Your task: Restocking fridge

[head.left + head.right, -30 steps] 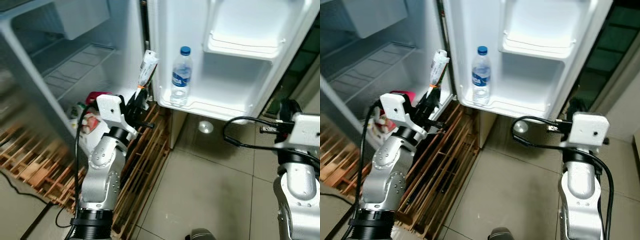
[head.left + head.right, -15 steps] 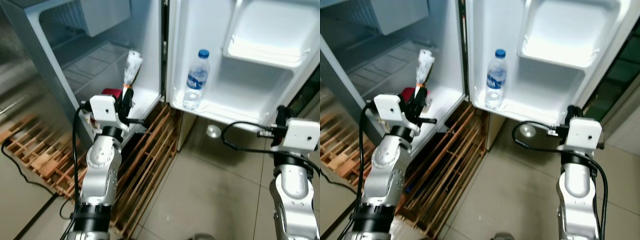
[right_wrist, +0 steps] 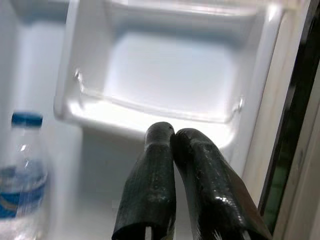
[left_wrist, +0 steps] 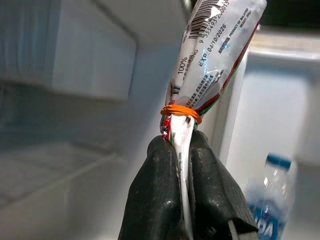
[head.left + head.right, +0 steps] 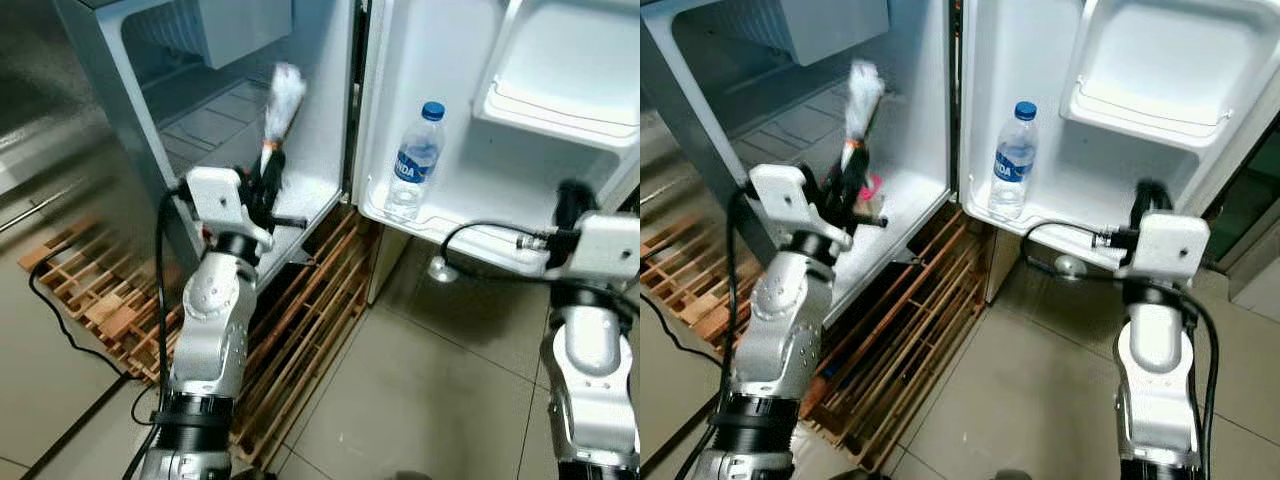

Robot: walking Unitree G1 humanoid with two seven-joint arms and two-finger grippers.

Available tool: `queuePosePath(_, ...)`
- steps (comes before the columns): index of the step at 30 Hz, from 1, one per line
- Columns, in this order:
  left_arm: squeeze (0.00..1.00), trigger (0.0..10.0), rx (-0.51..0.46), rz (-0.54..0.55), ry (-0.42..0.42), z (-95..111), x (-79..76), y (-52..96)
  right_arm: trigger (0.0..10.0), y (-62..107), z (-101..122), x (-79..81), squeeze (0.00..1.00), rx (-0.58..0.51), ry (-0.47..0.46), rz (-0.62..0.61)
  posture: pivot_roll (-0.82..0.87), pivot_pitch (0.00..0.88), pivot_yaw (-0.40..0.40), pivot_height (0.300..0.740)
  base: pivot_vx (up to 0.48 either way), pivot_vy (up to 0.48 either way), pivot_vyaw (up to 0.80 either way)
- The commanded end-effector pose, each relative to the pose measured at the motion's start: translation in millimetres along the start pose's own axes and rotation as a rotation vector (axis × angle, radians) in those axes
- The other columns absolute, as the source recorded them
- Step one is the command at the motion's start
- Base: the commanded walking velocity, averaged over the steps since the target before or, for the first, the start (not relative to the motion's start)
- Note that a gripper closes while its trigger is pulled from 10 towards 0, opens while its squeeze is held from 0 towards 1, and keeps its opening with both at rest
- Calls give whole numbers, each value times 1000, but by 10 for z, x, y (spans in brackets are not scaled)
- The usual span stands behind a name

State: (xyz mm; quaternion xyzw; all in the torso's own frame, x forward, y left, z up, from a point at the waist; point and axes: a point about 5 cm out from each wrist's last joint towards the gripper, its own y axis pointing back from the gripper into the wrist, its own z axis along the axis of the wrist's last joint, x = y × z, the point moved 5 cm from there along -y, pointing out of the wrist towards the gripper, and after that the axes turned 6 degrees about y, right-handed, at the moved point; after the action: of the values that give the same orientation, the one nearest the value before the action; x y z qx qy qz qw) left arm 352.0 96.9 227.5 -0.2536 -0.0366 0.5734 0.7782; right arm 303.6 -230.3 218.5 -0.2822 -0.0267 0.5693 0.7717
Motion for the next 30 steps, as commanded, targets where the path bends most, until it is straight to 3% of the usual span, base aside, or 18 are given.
queuePosePath(1,0,10000,-4,-12,8,37,-32,-34,10000,-35,46,-54,204,-8,4,-16,-182,0,20,740,0,0,0)
queuePosePath(12,0,10000,40,-46,14,-56,-96,-27,10000,-29,22,-12,200,6,-2,-9,-183,0,21,740,0,0,0)
queuePosePath(18,0,10000,71,-23,21,-124,-26,-16,10000,-18,-18,-11,200,19,1,-8,-183,0,23,740,0,0,0)
queuePosePath(30,0,10000,89,-73,32,-154,-101,-55,10000,-19,-128,-168,200,55,31,-56,-210,0,44,740,0,0,0)
